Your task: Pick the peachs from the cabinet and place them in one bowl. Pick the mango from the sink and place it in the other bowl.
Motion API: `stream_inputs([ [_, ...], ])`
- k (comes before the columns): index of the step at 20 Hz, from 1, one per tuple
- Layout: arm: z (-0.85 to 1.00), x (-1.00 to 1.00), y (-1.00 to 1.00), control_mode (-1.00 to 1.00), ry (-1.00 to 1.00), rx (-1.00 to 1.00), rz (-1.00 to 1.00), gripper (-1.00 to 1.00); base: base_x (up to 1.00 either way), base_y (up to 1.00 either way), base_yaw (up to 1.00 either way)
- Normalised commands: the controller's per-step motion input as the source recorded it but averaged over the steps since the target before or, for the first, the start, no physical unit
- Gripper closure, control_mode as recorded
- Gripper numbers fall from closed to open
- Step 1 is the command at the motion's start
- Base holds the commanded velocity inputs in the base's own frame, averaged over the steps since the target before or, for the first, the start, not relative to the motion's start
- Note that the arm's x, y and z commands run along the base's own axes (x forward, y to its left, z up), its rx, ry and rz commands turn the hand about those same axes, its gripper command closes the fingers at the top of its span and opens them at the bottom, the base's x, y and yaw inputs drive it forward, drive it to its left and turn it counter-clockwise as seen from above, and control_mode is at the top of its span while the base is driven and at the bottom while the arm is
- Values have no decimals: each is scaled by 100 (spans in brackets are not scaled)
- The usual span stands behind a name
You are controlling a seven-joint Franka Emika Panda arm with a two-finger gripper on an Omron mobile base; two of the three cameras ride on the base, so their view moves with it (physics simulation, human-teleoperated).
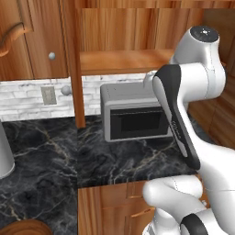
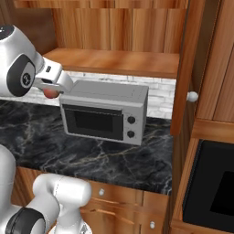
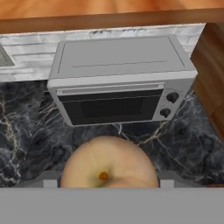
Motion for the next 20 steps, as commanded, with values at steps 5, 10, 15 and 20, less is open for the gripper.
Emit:
stream_inputs([
  [5,0,0,0,100,0,0,0,100,-49,-3,-2],
  [10,0,0,0,100,0,0,0,100,-54,-3,-5],
  [15,0,0,0,100,0,0,0,100,-56,0,-4],
  [20,0,0,0,100,0,0,0,100,-51,0,-3],
])
